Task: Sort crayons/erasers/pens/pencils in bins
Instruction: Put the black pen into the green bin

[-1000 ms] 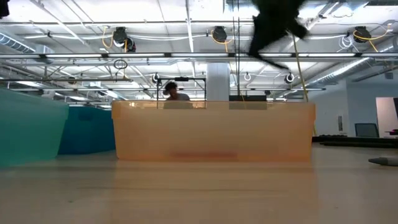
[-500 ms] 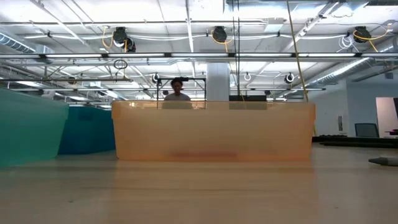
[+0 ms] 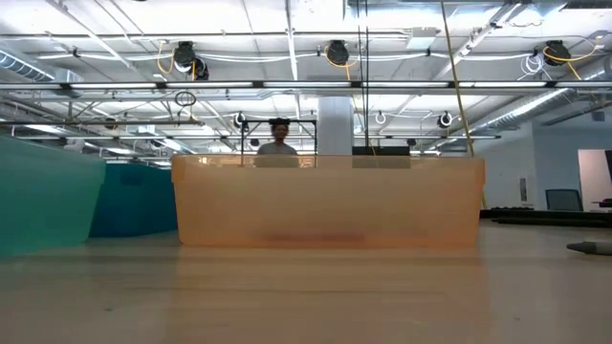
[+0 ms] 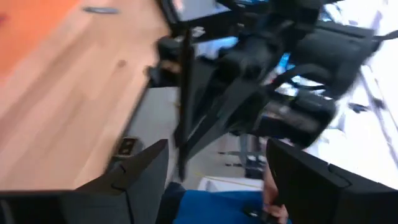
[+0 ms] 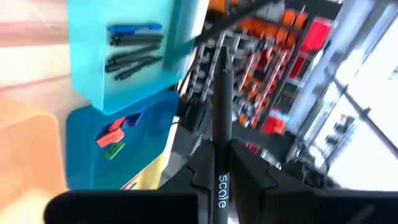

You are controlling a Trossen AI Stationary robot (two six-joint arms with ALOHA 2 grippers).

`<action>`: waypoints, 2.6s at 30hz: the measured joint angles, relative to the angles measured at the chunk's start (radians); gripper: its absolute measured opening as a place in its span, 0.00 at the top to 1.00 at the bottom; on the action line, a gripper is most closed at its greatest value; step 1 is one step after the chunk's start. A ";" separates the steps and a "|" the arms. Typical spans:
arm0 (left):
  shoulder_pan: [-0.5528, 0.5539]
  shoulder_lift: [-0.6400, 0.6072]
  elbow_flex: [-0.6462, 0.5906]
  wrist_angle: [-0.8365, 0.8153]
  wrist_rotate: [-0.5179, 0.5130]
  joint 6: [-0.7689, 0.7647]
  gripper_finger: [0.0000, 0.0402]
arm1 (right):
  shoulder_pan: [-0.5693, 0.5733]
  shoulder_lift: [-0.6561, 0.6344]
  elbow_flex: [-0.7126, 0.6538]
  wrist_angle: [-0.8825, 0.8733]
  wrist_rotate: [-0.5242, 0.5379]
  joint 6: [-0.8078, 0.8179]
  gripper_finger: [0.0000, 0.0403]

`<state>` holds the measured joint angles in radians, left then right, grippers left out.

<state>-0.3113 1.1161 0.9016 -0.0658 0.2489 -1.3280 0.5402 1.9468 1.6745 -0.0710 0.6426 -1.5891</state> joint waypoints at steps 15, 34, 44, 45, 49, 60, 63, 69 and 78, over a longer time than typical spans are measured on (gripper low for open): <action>0.051 0.164 -0.002 0.164 0.076 0.112 0.51 | 0.004 -0.007 0.000 0.062 -0.011 -0.032 0.94; 0.049 0.157 0.002 0.180 0.060 0.202 0.93 | -0.006 -0.003 -0.002 0.090 -0.020 0.000 0.93; 0.016 0.161 0.242 -0.346 -0.003 0.363 0.93 | 0.031 -0.023 -0.001 0.112 -0.054 0.376 0.75; 0.001 0.160 0.291 -0.464 -0.036 0.394 0.93 | 0.038 -0.031 -0.001 0.108 -0.070 0.465 0.73; -0.113 0.156 0.407 -0.880 -0.197 0.444 0.93 | 0.056 -0.081 0.000 -0.048 -0.043 0.858 0.62; -0.453 0.202 0.132 -1.039 -0.201 0.408 0.93 | 0.001 -0.214 0.000 -0.810 0.109 2.115 0.46; -0.462 0.239 0.032 -0.988 -0.168 0.442 0.92 | -0.092 -0.260 0.000 -1.023 0.028 2.406 0.46; -0.462 0.300 -0.062 -0.912 -0.167 0.538 0.90 | -0.381 -0.278 -0.013 -1.364 -0.173 2.481 0.46; -0.470 0.325 -0.095 -0.918 -0.147 0.575 0.54 | -0.888 -0.325 -0.287 -1.315 -0.419 2.091 0.46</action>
<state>-0.7811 1.4413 0.8062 -0.9840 0.1023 -0.7531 -0.3475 1.6221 1.3873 -1.3859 0.2232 0.5015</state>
